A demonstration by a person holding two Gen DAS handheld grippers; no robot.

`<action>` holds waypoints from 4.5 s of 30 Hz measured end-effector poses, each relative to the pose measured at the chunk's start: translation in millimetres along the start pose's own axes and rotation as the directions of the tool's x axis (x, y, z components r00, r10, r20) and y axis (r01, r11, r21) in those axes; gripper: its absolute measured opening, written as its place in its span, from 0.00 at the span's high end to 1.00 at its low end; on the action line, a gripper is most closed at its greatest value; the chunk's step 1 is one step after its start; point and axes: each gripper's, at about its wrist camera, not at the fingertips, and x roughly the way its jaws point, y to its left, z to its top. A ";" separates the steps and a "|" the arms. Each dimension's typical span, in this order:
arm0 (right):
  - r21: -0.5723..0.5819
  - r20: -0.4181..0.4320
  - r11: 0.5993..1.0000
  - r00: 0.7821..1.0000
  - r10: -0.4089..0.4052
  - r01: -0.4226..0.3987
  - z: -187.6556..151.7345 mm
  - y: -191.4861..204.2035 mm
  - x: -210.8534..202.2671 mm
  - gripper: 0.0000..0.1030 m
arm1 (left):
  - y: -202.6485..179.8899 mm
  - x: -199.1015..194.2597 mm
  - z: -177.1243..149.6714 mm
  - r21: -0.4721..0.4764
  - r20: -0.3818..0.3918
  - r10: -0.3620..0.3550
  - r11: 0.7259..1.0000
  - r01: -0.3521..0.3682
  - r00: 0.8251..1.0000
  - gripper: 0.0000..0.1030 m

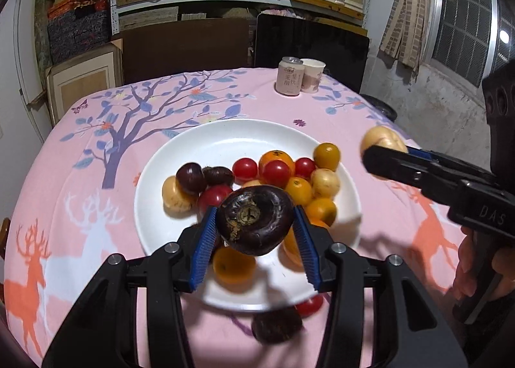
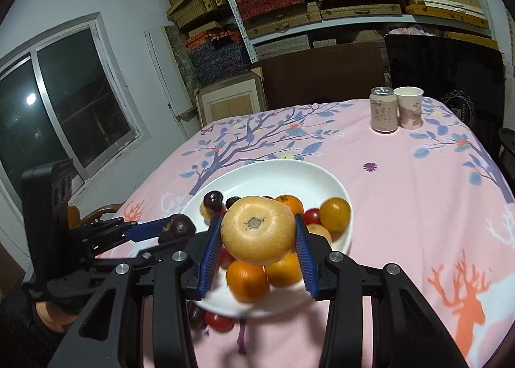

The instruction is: Organize fruits

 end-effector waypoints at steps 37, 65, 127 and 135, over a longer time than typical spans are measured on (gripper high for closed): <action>0.080 0.019 0.996 0.999 0.033 -0.035 -81.2 -23.8 -34.3 0.33 | -8.3 12.8 -93.7 0.065 -0.143 -0.004 0.998 0.013 0.990 0.54; -0.185 -0.265 0.983 0.963 -0.036 -0.014 -103.6 59.9 32.4 0.72 | 38.2 -27.7 -100.5 -0.142 -0.021 -0.033 0.989 0.030 0.999 0.65; -0.132 0.048 0.976 0.985 -0.168 0.173 -120.2 83.9 -151.4 0.04 | -19.2 -153.5 -123.8 -0.100 0.058 0.202 0.976 -0.195 0.978 0.05; -0.128 0.069 0.974 0.981 -0.182 0.189 -129.9 92.8 -184.9 0.04 | -43.2 -207.7 -136.1 -0.070 0.142 0.236 0.971 -0.228 0.961 0.05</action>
